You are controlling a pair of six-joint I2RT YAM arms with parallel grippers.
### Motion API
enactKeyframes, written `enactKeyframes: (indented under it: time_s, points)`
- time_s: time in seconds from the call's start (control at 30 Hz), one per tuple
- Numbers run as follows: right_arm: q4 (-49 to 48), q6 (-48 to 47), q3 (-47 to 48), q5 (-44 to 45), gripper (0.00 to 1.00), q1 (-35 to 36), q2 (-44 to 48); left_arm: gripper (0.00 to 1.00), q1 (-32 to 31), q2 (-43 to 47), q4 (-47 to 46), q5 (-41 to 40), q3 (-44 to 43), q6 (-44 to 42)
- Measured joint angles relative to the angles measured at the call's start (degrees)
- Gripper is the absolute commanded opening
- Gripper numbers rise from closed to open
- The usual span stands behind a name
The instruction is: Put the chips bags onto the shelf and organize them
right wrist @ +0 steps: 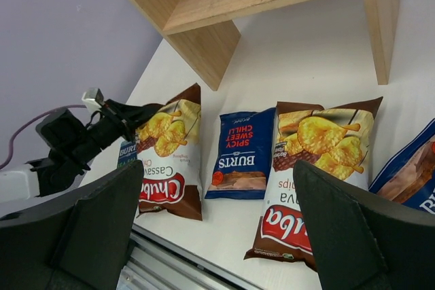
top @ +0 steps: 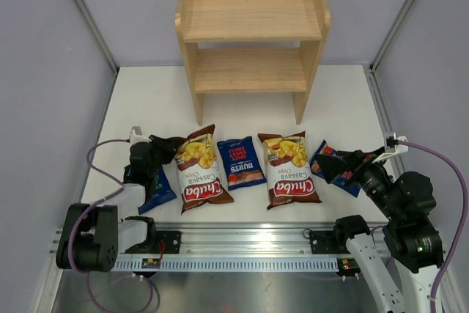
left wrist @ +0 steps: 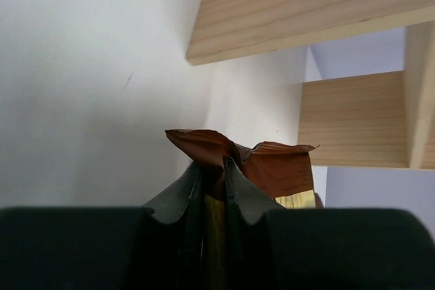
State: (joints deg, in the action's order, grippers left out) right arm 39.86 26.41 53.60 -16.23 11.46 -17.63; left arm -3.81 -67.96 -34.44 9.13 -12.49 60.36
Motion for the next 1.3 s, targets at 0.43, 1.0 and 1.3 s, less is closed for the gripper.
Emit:
enactKeyframes:
  time_s: [0.43, 1.0, 1.3]
  points:
    - [-4.4, 1.9, -6.6, -2.1, 0.99, 0.0, -2.8, 0.0, -3.4, 29.3, 32.0, -8.2, -8.4, 1.6]
    - [-55.0, 22.4, -26.7, -19.9, 0.99, 6.8, -26.8, 0.0, -4.9, 26.9, 48.9, -1.0, -50.4, 7.8]
    - [-87.8, 19.8, -21.8, -8.8, 0.99, 36.5, -47.3, 0.0, -15.0, 22.8, 39.5, -7.2, -57.5, 16.2]
